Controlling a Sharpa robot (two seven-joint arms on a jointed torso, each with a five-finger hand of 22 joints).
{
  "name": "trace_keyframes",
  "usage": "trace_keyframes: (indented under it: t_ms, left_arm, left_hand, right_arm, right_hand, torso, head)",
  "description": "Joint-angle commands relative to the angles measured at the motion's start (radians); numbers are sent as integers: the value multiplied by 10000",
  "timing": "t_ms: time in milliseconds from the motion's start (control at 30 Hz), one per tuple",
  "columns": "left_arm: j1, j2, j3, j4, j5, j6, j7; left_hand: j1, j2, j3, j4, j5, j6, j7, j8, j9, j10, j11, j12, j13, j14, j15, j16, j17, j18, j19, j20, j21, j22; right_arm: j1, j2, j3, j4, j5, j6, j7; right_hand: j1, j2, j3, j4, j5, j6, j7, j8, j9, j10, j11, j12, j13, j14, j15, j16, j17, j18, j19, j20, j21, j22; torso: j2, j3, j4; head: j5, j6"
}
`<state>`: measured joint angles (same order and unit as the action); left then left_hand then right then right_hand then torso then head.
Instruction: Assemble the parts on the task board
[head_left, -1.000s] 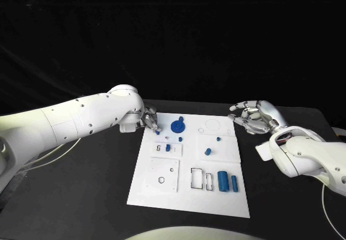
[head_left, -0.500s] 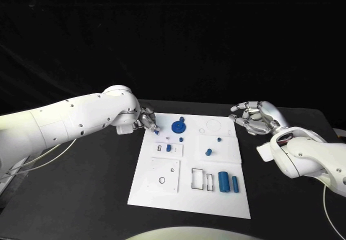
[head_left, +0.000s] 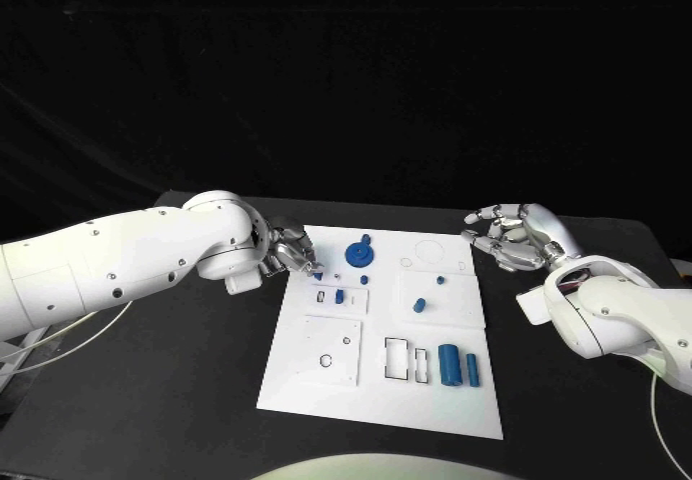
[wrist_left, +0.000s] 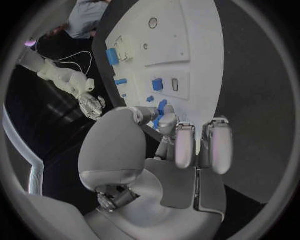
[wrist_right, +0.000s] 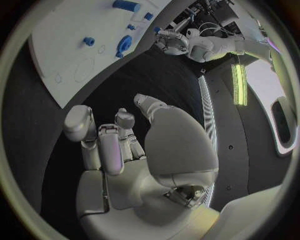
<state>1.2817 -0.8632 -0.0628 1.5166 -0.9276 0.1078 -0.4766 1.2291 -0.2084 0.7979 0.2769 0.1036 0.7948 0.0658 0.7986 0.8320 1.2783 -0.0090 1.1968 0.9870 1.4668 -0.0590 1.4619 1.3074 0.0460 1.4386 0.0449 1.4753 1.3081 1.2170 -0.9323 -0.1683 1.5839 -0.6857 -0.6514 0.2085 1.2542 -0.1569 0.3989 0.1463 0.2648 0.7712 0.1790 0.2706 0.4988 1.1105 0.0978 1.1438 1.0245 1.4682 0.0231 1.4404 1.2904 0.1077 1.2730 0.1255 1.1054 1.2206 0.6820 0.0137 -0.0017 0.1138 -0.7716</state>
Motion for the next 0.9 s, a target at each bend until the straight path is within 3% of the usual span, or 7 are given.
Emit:
trace_keyframes:
  t_ms: [33, 400, 600, 900]
  left_arm:
    - [-106, -189, 3, 386, -429, -1108, 639]
    - [-578, -621, -15, 1050, -1328, -1781, 983]
    - [-668, -612, -15, 1114, -1495, -1771, 943]
    - [-721, -491, -38, 998, -1841, -1123, 638]
  left_hand:
    - [-36, -79, 1823, -1759, 81, 102, 2, 48, 31, 99, -14, 78, 48, 678, -94, 54, 1485, -24, 109, -13, 63, 817]
    - [-138, -209, 1986, -1821, 336, 203, -35, 81, 34, 199, -51, 138, 129, 680, -127, 55, 1487, -53, 192, -45, 135, 948]
    - [-153, -235, 2013, -1835, 396, 221, -40, 84, 33, 217, -57, 149, 148, 681, -133, 57, 1490, -56, 202, -50, 144, 964]
    - [-160, -242, 2024, -1840, 418, 228, -43, 85, 32, 215, -59, 141, 136, 680, -135, 53, 1486, -56, 202, -52, 145, 965]
  right_arm:
    - [-7, -4, 0, -1, -93, 55, 41]
    - [-17, -5, 0, -18, -91, 54, 34]
    - [-24, -4, 0, -26, -91, 56, 35]
    - [-27, -14, 0, -24, -91, 58, 33]
  right_hand:
    - [-104, 17, -15, 64, 47, -68, 26, 42, -13, -66, -18, -7, -7, 183, -28, -51, -11, 59, -77, 1, -53, -9]
    - [-104, 17, -15, 64, 47, -68, 26, 42, -13, -66, -18, -7, -7, 183, -28, -51, -11, 59, -77, 1, -53, -9]
    - [-104, 17, -15, 64, 47, -68, 26, 42, -13, -66, -18, -7, -7, 183, -28, -51, -11, 59, -77, 1, -53, -9]
    - [-104, 17, -15, 64, 47, -68, 26, 42, -13, -66, -18, -7, -7, 183, -28, -51, -11, 59, -77, 1, -53, -9]
  torso:
    - [9, -13, 1]
    - [14, -27, -12]
    - [19, -16, -40]
    - [25, -14, -23]
  head:
    - [26, -1]
    - [82, -40]
    - [103, -51]
    - [99, -112]
